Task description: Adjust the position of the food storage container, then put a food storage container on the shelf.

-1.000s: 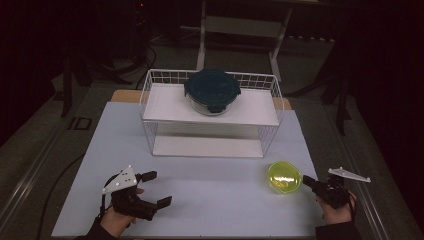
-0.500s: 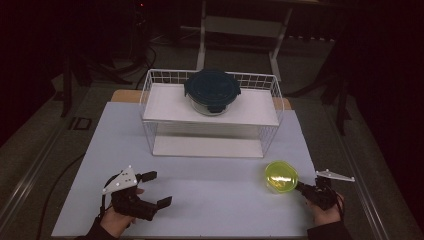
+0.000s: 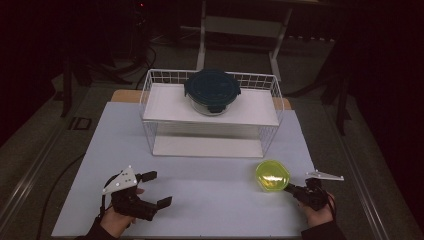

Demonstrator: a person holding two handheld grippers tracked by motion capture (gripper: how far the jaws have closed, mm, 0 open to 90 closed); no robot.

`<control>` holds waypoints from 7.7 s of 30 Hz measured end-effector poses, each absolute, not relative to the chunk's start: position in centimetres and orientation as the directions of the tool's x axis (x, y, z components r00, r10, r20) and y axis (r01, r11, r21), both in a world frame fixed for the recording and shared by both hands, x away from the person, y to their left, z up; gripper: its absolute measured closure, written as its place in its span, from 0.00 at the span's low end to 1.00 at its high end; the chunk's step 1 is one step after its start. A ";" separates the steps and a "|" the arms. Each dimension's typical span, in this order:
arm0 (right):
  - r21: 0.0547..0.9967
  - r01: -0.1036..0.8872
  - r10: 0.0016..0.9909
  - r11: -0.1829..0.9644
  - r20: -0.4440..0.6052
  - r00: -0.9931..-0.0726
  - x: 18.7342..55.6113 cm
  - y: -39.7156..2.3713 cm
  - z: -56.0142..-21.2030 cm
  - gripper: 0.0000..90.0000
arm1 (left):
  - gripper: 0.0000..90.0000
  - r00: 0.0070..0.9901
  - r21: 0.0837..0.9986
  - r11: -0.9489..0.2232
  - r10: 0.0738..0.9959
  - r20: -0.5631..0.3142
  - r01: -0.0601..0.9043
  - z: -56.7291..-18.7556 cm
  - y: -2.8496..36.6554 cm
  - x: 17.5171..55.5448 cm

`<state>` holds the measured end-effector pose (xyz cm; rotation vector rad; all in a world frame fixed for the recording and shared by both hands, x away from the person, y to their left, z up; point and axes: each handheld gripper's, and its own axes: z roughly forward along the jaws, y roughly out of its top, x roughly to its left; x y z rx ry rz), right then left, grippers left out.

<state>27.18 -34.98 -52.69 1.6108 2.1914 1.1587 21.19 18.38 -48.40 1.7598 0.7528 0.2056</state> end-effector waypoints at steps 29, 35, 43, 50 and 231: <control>0.657 0.722 0.816 0.217 0.284 -0.504 28.6 -30.9 -52.7 1.00 | 0.00 0.781 0.914 -0.142 0.579 -0.234 0.380 -48.4 18.3 21.3; 0.661 0.717 0.822 0.220 0.269 -0.501 29.2 -30.8 -52.6 1.00 | 0.00 0.782 0.914 -0.145 0.578 -0.234 0.380 -48.5 18.3 21.2; 0.650 0.724 0.822 0.231 0.267 -0.503 30.3 -30.3 -52.9 1.00 | 0.00 0.779 0.917 -0.138 0.584 -0.229 0.373 -48.3 18.6 21.2; 0.649 0.714 0.788 0.263 0.283 -0.547 30.3 -28.4 -52.9 1.00 | 0.00 0.782 0.917 -0.142 0.581 -0.228 0.373 -48.3 18.5 21.2; 0.560 0.814 0.661 0.153 0.554 -0.506 30.4 -17.8 -48.5 0.89 | 0.89 0.420 0.494 -0.036 0.581 -0.697 0.869 -50.2 12.3 29.7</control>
